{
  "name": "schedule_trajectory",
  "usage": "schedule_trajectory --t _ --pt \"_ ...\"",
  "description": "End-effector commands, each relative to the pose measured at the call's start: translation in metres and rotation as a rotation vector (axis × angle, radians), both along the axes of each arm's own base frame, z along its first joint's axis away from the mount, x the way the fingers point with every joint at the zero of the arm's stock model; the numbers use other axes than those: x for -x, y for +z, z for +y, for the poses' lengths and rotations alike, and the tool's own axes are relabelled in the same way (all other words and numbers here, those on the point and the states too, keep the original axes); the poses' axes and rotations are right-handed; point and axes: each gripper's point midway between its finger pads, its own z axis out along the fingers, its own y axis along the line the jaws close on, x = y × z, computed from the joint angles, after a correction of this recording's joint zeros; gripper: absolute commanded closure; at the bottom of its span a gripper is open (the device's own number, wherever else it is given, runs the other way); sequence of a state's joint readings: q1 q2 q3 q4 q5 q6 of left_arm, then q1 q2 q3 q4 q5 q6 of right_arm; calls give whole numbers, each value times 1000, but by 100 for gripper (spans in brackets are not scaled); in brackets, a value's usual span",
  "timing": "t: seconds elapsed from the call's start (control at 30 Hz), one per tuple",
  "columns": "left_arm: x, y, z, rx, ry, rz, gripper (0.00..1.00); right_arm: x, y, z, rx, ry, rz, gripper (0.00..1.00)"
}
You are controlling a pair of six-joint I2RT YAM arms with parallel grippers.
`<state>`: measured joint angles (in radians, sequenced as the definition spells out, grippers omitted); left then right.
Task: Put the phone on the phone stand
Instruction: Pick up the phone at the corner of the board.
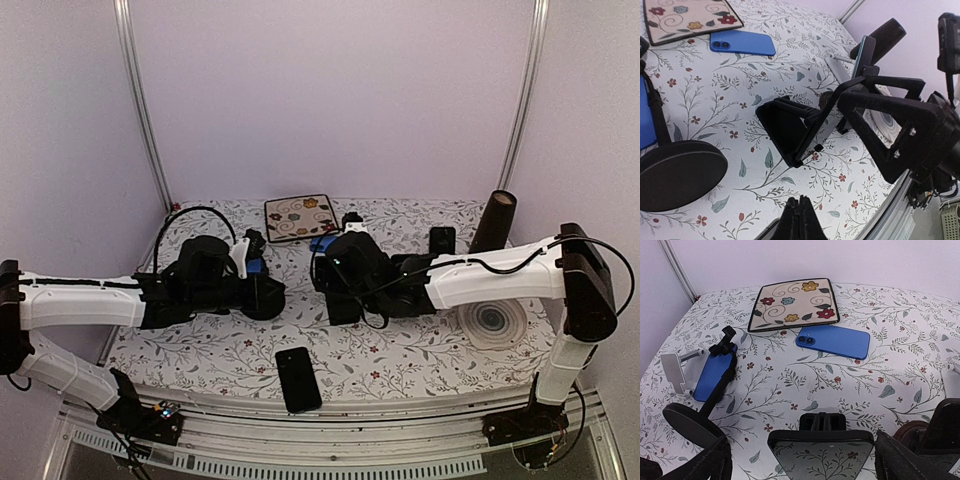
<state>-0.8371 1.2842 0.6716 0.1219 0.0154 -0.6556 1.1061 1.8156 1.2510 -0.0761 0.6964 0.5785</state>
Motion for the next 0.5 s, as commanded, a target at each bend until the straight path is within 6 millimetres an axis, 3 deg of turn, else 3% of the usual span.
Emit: schedule_trajectory --t 0.0,0.47 --pt "-7 7 0 17 7 -19 100 3 29 3 -37 18 -24 1" --pt "-11 19 0 11 23 -33 100 5 50 -9 -48 13 -37 1"
